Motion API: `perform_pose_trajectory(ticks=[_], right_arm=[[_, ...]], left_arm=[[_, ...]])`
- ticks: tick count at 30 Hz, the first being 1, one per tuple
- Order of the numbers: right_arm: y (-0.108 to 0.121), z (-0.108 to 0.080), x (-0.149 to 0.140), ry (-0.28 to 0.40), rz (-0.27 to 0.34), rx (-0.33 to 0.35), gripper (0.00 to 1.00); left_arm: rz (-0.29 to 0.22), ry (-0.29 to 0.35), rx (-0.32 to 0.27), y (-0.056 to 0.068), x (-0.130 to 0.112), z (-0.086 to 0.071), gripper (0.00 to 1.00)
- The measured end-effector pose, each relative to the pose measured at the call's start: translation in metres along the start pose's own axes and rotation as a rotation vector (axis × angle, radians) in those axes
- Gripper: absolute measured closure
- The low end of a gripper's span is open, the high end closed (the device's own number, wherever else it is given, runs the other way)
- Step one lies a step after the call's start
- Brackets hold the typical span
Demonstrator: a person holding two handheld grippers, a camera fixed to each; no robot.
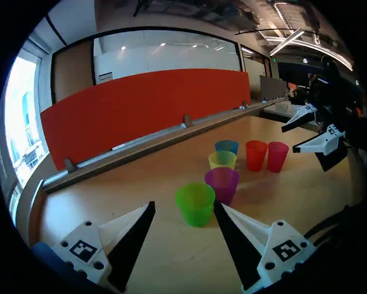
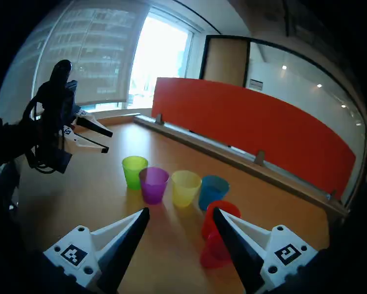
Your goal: Pour water
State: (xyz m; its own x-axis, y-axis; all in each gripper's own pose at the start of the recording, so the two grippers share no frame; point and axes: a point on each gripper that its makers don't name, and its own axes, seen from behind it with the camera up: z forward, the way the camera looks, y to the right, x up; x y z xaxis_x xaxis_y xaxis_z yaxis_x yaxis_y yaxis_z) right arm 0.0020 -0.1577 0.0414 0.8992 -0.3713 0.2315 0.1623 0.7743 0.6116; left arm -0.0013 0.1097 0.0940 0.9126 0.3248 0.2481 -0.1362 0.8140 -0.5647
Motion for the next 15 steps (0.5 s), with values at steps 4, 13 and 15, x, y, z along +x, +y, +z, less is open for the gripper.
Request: perform_pose_trajectory(ticks=[4,13,15], right_arm=[[0.001,0.006,0.0,-0.003,-0.006,0.004,0.0],[0.006,0.014,0.001,-0.005,-0.012,0.011,0.0],[0.007,0.014,0.001,-0.006,-0.011,0.012,0.0]], left_arm=[[0.003,-0.022,-0.022,0.004,-0.004,0.012,0.11],[0.024,-0.082,-0.062,0.011,-0.017,0.031,0.11],[0.027,-0.099,-0.074,0.012,-0.02,0.035,0.11]])
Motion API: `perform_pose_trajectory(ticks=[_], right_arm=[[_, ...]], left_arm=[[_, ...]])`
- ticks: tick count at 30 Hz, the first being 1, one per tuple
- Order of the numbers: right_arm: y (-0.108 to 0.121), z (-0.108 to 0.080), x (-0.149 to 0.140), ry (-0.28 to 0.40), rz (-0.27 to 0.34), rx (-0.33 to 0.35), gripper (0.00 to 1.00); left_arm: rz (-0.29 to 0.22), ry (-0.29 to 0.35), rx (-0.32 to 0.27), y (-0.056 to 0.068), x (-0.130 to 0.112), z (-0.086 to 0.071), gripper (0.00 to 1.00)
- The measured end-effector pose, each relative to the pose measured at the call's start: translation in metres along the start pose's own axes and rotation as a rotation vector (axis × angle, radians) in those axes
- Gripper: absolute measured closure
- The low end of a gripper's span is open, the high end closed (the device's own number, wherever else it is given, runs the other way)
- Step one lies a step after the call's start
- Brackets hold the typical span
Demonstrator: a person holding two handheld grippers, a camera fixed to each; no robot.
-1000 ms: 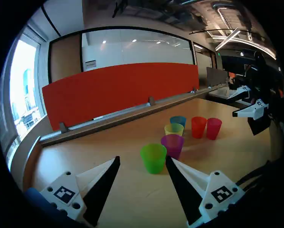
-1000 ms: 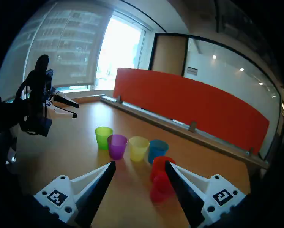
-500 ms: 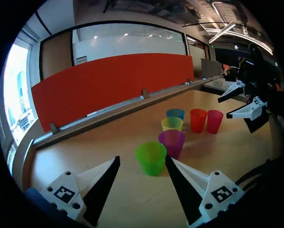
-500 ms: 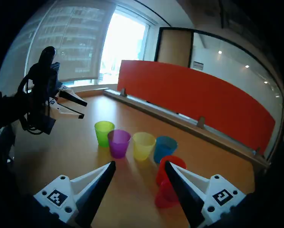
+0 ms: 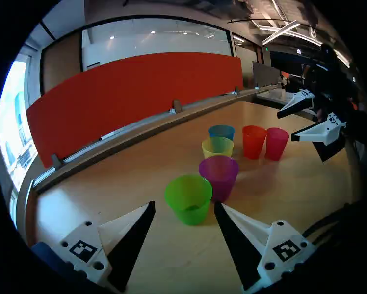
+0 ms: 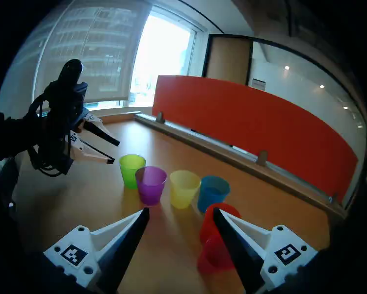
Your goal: Pour water
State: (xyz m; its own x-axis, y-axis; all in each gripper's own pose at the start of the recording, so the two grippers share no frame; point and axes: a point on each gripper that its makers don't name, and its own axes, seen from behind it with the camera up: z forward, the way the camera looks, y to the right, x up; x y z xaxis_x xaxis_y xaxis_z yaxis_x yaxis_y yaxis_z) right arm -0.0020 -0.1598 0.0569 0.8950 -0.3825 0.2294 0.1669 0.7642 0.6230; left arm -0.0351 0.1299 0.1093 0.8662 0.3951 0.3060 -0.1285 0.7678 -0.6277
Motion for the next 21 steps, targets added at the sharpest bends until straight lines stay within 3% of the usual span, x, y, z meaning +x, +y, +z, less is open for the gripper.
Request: perform_pose_trajectory(ticks=[11,21], right_arm=[[0.007,0.007,-0.003,-0.01,-0.003,0.007,0.0],[0.008,0.018,0.0,-0.014,-0.006,0.023,0.0]], left_arm=[[0.02,-0.068,-0.049,0.004,-0.013,0.023,0.11],[0.029,-0.092,-0.069,0.003,-0.016,0.038,0.11]])
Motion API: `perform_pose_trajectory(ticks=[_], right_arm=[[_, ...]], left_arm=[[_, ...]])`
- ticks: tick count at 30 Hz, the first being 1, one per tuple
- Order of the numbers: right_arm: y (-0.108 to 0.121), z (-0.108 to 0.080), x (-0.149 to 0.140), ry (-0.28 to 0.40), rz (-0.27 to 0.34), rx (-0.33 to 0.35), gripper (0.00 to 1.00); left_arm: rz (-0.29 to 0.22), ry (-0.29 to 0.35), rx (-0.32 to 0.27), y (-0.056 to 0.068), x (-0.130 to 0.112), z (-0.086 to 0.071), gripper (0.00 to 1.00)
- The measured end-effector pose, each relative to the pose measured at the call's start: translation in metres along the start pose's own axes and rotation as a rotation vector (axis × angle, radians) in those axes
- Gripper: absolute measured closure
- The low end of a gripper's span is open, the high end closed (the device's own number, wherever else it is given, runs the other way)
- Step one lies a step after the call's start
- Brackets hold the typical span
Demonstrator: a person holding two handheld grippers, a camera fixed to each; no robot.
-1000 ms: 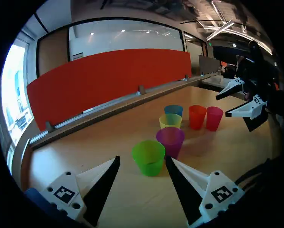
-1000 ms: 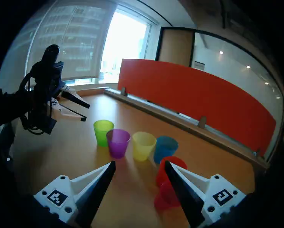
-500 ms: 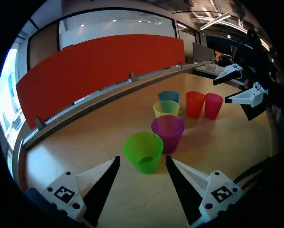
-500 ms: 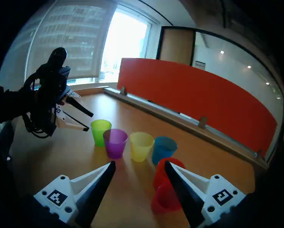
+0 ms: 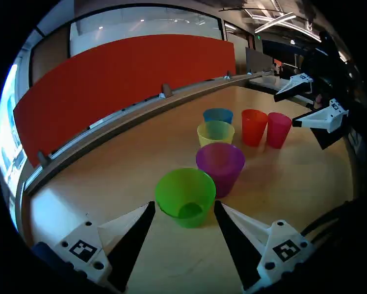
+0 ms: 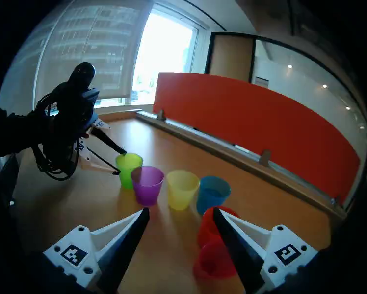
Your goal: Pour water
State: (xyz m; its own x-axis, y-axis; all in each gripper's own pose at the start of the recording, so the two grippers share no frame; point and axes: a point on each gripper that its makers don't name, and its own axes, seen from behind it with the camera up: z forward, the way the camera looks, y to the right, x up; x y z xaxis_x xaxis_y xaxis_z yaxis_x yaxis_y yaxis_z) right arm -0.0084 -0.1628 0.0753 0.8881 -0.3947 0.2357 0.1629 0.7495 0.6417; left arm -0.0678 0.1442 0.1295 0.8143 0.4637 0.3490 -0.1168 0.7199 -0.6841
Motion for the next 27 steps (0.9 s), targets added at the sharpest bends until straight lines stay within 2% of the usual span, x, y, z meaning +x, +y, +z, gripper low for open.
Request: perform_pose_trajectory(ticks=[17,27], right_arm=[[0.001,0.013,-0.006,-0.01,0.007,0.019,0.0],[0.001,0.018,-0.007,-0.013,0.009,0.025,0.0]], left_arm=[[0.032,-0.007,-0.011,-0.006,0.001,0.021,0.11],[0.027,0.004,-0.011,-0.008,0.004,0.029,0.11]])
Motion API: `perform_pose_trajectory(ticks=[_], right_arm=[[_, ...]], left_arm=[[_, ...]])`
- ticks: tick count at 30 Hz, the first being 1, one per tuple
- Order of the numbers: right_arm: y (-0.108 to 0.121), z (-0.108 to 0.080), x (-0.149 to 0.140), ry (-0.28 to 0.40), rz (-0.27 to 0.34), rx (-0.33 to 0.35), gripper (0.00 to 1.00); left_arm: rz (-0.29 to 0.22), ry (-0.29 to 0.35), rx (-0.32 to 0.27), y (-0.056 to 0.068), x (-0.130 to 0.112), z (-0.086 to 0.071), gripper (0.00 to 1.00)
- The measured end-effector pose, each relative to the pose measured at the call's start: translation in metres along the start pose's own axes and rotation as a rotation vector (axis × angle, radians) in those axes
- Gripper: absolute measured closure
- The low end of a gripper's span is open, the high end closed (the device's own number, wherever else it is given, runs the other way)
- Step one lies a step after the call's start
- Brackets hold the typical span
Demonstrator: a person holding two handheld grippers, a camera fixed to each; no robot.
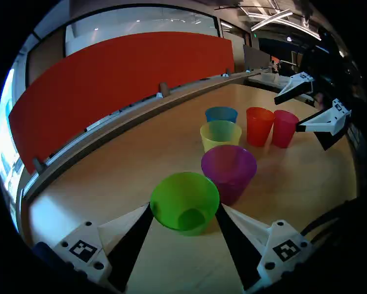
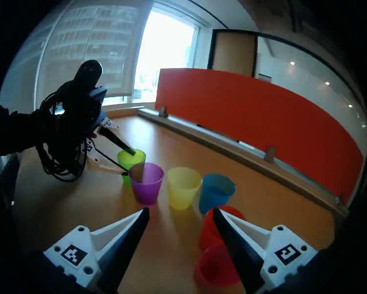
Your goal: Pour water
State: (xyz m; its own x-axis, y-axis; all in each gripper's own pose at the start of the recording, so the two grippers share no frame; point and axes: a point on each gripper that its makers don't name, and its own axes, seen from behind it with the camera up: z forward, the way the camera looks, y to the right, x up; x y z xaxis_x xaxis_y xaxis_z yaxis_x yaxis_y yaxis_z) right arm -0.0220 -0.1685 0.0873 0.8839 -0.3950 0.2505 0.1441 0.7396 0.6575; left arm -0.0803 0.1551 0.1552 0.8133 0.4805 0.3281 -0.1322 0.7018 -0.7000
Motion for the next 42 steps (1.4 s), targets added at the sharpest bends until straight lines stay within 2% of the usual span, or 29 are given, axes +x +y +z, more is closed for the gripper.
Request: perform_pose_trajectory(ticks=[5,14,20,29,35,42], right_arm=[[0.002,0.001,-0.001,0.002,0.006,-0.002,0.0],[0.004,0.001,0.002,0.01,0.006,-0.008,0.0],[0.009,0.001,0.005,0.012,0.004,-0.019,0.0],[0.023,0.006,0.012,0.001,0.006,-0.041,0.0],[0.037,0.013,0.012,-0.039,0.005,-0.053,0.0],[0.052,0.023,0.013,-0.095,-0.023,-0.054,0.0]], left_arm=[[-0.003,0.006,-0.002,0.001,0.001,0.0,0.11],[0.023,0.026,0.019,0.0,0.001,0.0,0.12],[0.021,0.061,0.025,0.005,0.01,-0.004,0.13],[-0.055,0.126,0.019,0.008,0.028,-0.021,0.13],[-0.071,0.14,0.041,0.003,0.032,-0.033,0.13],[-0.071,0.172,0.046,0.004,0.039,-0.047,0.13]])
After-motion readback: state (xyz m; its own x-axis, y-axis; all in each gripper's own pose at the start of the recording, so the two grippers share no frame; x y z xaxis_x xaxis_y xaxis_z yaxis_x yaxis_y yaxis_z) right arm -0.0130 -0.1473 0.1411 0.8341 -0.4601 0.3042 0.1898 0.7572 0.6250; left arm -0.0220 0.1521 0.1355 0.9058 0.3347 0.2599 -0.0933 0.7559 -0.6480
